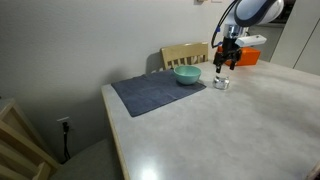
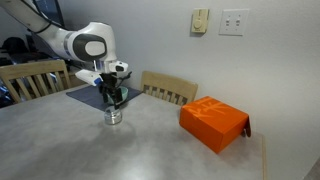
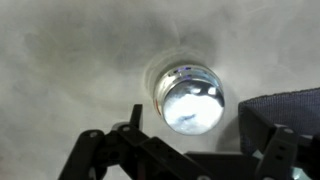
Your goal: Remove the lid from the silver tin
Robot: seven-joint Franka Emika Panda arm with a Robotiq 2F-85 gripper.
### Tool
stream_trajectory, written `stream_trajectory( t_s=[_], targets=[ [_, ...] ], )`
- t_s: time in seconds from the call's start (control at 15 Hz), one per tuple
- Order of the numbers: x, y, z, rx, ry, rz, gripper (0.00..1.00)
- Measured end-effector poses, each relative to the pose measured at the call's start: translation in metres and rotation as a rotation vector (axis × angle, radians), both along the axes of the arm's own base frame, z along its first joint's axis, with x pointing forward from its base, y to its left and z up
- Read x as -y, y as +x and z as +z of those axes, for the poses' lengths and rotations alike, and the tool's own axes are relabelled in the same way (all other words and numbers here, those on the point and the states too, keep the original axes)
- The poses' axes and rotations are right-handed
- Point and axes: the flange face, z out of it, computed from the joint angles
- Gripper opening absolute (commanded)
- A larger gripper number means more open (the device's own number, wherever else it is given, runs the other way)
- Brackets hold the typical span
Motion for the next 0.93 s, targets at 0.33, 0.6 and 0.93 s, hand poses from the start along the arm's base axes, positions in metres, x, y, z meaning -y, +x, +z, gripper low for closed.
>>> stream_trajectory(
  t_s=[0.33, 0.6, 0.93],
  targets=[
    [0.003, 0.006, -0.034, -0.060, 0.009, -0.013, 1.00],
    [-0.003, 0.008, -0.044, -0.079, 0.013, -0.007, 1.00],
    [-0.007, 0.014, -0.037, -0.061, 0.015, 0.000, 1.00]
  ],
)
